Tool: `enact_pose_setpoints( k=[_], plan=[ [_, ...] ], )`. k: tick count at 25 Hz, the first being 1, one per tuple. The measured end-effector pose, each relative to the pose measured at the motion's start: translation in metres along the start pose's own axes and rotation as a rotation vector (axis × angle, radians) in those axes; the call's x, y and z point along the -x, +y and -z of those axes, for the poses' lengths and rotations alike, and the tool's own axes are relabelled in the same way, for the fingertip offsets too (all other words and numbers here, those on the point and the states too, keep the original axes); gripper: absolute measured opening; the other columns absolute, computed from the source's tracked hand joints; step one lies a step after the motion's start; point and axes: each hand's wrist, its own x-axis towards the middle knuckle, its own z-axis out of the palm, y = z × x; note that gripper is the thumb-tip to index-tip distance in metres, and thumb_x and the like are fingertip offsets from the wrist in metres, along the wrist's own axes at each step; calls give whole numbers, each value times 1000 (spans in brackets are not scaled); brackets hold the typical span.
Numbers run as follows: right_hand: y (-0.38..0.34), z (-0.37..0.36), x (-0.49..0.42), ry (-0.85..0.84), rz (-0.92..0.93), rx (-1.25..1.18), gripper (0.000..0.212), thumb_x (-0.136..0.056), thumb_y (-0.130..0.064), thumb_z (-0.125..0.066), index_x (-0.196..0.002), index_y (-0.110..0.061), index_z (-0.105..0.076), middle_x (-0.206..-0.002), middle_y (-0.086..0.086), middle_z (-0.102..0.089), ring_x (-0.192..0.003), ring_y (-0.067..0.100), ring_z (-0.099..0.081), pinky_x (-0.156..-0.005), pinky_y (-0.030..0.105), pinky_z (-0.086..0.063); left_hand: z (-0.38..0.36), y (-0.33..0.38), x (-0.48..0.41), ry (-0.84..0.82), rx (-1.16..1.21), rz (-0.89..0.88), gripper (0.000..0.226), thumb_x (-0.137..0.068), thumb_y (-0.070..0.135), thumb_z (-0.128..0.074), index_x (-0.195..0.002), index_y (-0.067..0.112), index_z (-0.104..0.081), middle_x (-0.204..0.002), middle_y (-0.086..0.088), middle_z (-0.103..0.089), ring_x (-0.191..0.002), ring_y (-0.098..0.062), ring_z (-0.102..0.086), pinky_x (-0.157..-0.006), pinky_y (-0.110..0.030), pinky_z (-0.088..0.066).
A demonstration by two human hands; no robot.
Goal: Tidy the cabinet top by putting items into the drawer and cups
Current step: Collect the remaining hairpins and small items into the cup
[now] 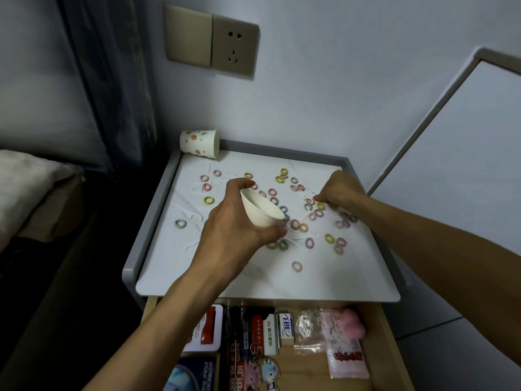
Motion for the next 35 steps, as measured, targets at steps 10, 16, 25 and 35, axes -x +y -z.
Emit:
enact_pose_setpoints(
  k=[10, 16, 25, 35],
  plan=[
    [-6, 8, 4, 2, 70, -30, 25, -90, -29, -68, -92, -4, -64, -87, 11, -67, -78, 26, -66, -70, 33, -52, -1, 4, -1, 7, 13, -6, 82, -63, 34, -88, -130, 35, -40, -110, 10, -56, -92, -12, -56, -66, -19, -46],
    [-19, -7, 14, 66, 205, -169, 22, -83, -19, -76, -102, -7, -74, -103, 10, -73, -93, 24, -67, -77, 28, -49, 1, 5, 1, 16, 5, -13, 82, -64, 35, -88, -129, 36, -38, -110, 11, -55, -94, -14, -56, -69, -22, -48],
    [-27, -16, 14, 98, 286, -2, 11, -87, -14, -68, -95, -7, -72, -92, 14, -71, -83, 29, -66, -71, 32, -52, 2, 3, 0, 17, -9, -23, 83, -64, 36, -87, -130, 36, -38, -111, 11, -54, -96, -14, -56, -69, -23, -48],
    [-29, 44, 50, 1, 379, -368, 7, -87, -13, -72, -82, -9, -68, -76, 4, -71, -67, 12, -70, -62, 25, -56, 4, 1, 0, 23, -44, -43, 83, -65, 37, -87, -131, 35, -37, -111, 10, -54, -97, -16, -56, -67, -22, -46]
  ],
)
